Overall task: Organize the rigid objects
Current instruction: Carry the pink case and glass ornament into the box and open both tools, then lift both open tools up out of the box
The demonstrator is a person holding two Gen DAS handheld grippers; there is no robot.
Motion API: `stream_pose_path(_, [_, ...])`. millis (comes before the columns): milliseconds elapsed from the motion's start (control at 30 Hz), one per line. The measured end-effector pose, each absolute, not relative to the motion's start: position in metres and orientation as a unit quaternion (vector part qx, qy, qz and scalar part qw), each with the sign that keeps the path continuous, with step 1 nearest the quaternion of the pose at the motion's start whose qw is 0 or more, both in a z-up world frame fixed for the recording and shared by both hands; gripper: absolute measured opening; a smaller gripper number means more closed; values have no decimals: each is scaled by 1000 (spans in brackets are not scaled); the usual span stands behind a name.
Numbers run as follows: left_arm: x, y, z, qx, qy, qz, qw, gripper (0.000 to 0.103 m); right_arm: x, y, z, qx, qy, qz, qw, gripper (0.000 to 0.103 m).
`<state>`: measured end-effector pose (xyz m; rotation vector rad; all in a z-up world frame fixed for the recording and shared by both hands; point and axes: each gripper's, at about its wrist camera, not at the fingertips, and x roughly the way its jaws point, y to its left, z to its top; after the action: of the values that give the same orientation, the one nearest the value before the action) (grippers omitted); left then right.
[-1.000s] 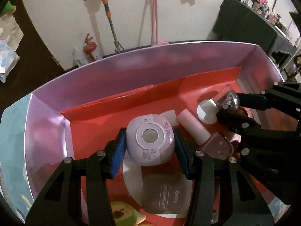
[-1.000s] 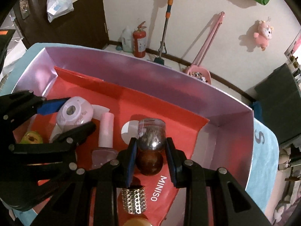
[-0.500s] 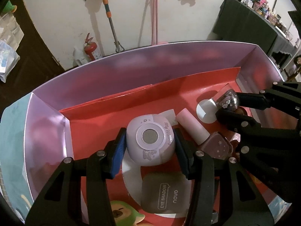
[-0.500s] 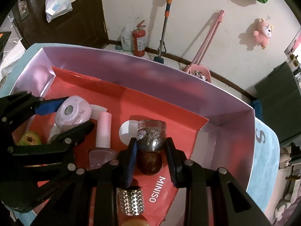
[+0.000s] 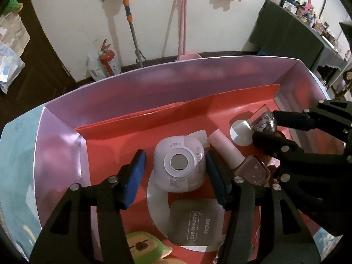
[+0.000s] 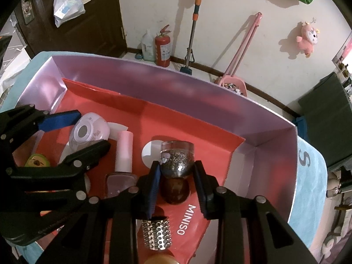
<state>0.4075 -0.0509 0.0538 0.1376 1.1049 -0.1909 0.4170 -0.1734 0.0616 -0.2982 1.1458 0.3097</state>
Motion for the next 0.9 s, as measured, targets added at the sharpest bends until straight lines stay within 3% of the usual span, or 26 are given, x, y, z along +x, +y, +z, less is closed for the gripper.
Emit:
stream_pose_path(433, [382, -37, 75, 42, 509, -79, 856, 55, 395, -177, 86, -126, 519, 147, 833, 46])
stream_pose_path(567, [361, -27, 95, 27, 486, -73, 870, 71, 378, -179, 104, -115, 502, 147, 844, 52])
stream_pose_path(700, [336, -18, 115, 8, 460, -75, 885, 72, 353, -183, 127, -93, 477, 153, 860, 62])
stream_pose_path(833, [313, -7, 127, -3, 431, -76, 899, 81, 328, -186, 144, -88, 448, 149, 877, 74])
stream_pose_path(900, [300, -5, 133, -5, 415, -75, 907, 82, 316, -188, 150, -86, 433, 147, 885, 86])
